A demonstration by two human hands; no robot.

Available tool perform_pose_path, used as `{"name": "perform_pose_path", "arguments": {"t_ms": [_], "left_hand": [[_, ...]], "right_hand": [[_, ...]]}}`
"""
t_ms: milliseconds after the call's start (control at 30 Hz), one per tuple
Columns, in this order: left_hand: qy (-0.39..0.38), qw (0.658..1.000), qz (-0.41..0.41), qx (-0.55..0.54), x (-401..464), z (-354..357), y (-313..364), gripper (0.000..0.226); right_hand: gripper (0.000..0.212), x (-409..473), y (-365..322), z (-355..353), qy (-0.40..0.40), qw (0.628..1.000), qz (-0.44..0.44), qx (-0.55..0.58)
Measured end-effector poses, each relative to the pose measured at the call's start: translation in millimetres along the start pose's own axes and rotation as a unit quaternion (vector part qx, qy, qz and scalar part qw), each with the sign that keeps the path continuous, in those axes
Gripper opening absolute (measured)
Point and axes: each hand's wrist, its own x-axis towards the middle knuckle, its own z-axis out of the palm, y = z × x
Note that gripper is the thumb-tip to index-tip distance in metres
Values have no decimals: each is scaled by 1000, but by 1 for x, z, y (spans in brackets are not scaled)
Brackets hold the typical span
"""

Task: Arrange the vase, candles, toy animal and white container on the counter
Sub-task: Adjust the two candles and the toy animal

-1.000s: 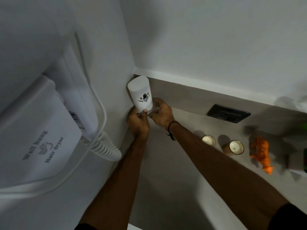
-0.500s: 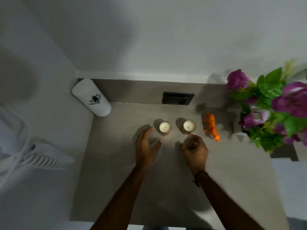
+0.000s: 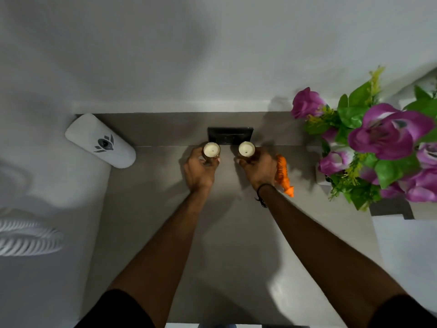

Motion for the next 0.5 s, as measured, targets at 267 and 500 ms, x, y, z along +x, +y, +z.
{"name": "perform_pose_path", "arguments": {"t_ms": [267,500], "left_hand": [[14,999,13,32,10,3,1,53],[-37,975,80,202,-57,8,-54,86]], "right_hand": [[57,10,1,-7,1,1000,-10,8],[37,-41,7,-35,65,997,-51,2]]}}
